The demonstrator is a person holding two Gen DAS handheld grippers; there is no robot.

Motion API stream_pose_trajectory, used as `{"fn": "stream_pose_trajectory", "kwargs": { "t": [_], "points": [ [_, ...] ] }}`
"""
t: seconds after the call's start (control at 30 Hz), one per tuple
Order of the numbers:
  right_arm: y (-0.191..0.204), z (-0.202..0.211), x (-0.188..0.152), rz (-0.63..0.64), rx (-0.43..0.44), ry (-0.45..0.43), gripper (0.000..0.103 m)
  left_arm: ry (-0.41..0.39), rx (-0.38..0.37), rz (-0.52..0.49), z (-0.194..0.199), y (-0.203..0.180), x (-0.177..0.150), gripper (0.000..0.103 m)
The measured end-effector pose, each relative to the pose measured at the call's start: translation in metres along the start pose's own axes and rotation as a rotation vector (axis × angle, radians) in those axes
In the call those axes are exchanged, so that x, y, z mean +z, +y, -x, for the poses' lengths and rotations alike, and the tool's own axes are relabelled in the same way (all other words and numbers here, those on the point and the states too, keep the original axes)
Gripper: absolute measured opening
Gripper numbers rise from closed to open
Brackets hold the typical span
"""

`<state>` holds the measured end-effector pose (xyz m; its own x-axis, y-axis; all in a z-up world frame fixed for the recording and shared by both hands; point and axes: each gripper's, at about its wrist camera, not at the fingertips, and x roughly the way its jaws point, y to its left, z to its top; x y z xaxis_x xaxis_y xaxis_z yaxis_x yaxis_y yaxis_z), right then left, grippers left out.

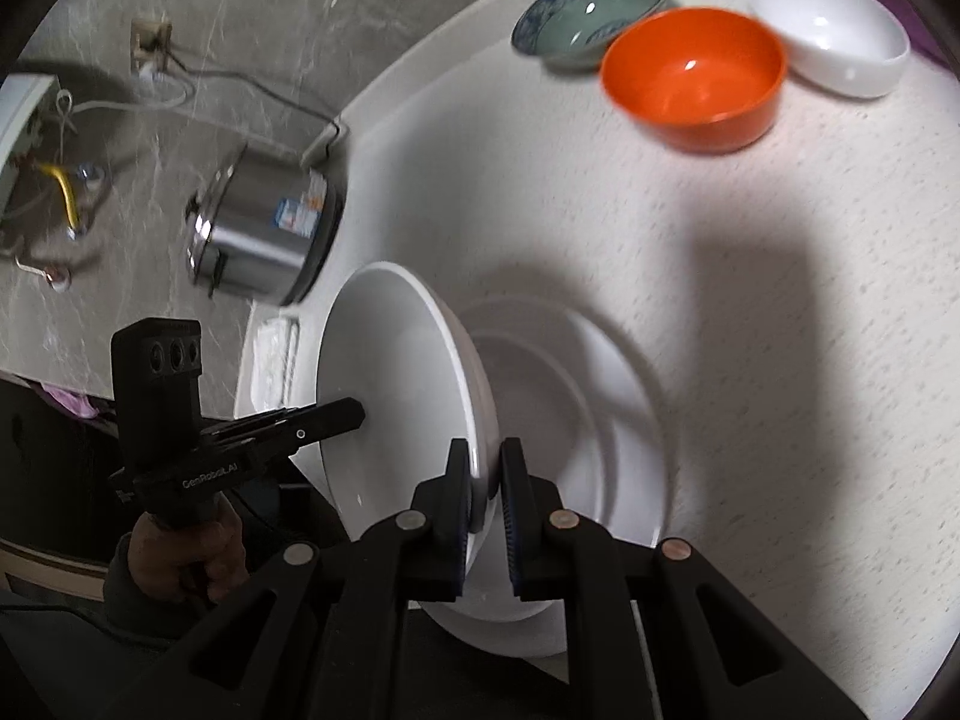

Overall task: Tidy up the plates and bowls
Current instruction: 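Carry the deep white plate with both grippers and lower it onto the plate stack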

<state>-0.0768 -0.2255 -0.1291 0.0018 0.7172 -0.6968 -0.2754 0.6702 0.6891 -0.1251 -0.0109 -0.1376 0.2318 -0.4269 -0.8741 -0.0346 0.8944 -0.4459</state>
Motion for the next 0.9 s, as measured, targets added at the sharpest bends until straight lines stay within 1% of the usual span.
{"fn": "stream_pose_trajectory", "kwargs": {
  "t": [0.2,0.3,0.53,0.9],
  "points": [
    [-0.002,-0.01,-0.015,-0.001,-0.048,0.015,0.012,0.021,0.001,-0.011,-0.006,0.015,-0.019,0.008],
    [-0.007,-0.012,-0.018,-0.007,-0.069,0.013,0.012,0.031,0.007,-0.027,-0.013,0.016,-0.02,0.008],
    [-0.01,-0.022,-0.022,0.0,-0.111,0.013,0.012,0.047,0.022,-0.027,-0.032,0.017,-0.018,0.008],
    [-0.008,-0.037,-0.022,0.058,-0.19,0.043,0.012,0.067,0.052,-0.018,-0.053,0.014,-0.013,0.008]
  ]
}}
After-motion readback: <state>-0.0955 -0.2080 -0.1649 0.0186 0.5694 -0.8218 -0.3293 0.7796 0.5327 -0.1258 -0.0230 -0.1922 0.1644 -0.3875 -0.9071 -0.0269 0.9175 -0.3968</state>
